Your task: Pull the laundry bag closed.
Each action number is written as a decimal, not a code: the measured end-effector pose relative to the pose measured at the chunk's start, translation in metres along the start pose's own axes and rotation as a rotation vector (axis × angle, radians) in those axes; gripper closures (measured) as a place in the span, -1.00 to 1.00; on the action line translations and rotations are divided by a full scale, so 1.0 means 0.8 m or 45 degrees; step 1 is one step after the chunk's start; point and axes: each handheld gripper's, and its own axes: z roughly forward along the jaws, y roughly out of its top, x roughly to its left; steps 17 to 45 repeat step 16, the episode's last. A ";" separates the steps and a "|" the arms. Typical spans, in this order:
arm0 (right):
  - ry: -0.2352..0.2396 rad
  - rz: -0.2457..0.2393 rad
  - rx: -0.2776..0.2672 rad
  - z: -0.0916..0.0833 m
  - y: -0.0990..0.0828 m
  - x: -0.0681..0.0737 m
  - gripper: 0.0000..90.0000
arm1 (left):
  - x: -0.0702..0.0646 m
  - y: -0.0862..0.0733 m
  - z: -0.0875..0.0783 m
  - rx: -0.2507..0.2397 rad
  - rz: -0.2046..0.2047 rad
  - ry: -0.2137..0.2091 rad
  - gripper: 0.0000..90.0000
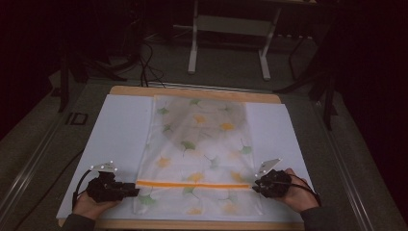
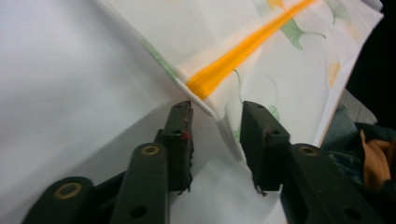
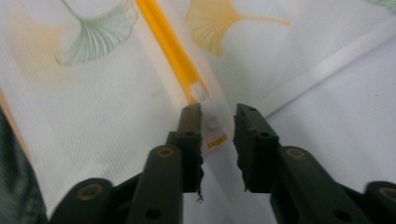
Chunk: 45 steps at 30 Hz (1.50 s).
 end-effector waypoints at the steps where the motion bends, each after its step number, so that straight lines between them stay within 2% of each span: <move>1: 0.005 0.025 -0.033 -0.003 -0.003 -0.003 0.49 | 0.001 -0.001 -0.003 -0.019 -0.002 0.022 0.33; 2: 0.005 0.025 -0.033 -0.003 -0.003 -0.003 0.49 | 0.001 -0.001 -0.003 -0.019 -0.002 0.022 0.30; 3: 0.013 0.051 -0.068 -0.005 -0.005 -0.006 0.45 | 0.003 -0.002 -0.009 -0.050 -0.003 0.066 0.30; 4: 0.026 0.098 -0.123 -0.009 -0.009 -0.010 0.39 | 0.004 -0.003 -0.012 -0.066 -0.005 0.086 0.24; 7: 0.031 0.173 -0.181 -0.011 -0.015 -0.014 0.32 | 0.006 -0.003 -0.021 -0.136 -0.010 0.188 0.18; 13: -0.039 0.347 -0.260 -0.002 -0.027 -0.024 0.27 | 0.013 -0.004 -0.021 -0.181 -0.028 0.361 0.19; 16: -0.114 0.449 -0.321 -0.001 -0.034 -0.028 0.23 | 0.016 -0.004 -0.017 -0.182 -0.024 0.459 0.18; 45: -0.114 0.449 -0.321 -0.001 -0.034 -0.028 0.23 | 0.016 -0.004 -0.017 -0.182 -0.024 0.459 0.18</move>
